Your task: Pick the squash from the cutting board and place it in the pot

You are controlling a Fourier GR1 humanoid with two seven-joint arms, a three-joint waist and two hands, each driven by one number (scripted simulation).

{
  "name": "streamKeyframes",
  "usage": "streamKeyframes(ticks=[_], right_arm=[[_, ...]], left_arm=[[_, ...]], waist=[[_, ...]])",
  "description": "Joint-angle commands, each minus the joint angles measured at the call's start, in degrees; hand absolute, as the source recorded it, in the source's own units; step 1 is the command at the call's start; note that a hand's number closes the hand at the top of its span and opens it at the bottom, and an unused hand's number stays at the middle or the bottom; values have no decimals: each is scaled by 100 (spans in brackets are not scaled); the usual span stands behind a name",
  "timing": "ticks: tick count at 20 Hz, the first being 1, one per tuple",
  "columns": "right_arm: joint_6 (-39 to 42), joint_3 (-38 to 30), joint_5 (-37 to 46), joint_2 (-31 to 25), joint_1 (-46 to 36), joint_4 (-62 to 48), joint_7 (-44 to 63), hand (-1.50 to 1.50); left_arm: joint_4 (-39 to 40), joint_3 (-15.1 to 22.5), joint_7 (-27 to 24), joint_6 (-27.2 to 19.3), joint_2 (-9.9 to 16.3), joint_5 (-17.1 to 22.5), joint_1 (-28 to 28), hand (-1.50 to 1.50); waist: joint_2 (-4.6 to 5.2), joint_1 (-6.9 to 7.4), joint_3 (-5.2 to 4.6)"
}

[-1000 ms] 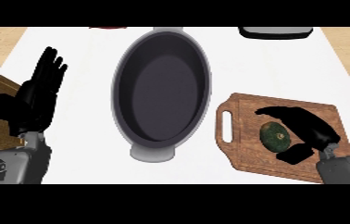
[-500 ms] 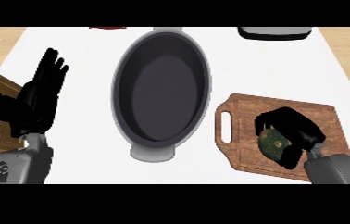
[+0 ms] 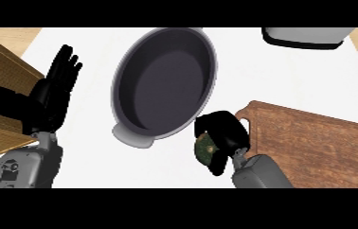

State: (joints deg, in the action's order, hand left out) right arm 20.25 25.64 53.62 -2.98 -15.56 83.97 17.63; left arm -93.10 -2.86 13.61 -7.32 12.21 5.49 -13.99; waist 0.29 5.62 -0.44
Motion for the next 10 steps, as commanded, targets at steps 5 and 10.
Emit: streamKeyframes(ticks=[5,10], right_arm=[[-1145,975,-281,292,-703,137,2080,150],[-2387,1155,121,296,-1417,570,3284,150]], left_arm=[[112,202,-23,125,-104,7,-73,0],[188,135,14,79,-87,4,-148,0]], waist=[[-1,301,27],[-116,230,21]])
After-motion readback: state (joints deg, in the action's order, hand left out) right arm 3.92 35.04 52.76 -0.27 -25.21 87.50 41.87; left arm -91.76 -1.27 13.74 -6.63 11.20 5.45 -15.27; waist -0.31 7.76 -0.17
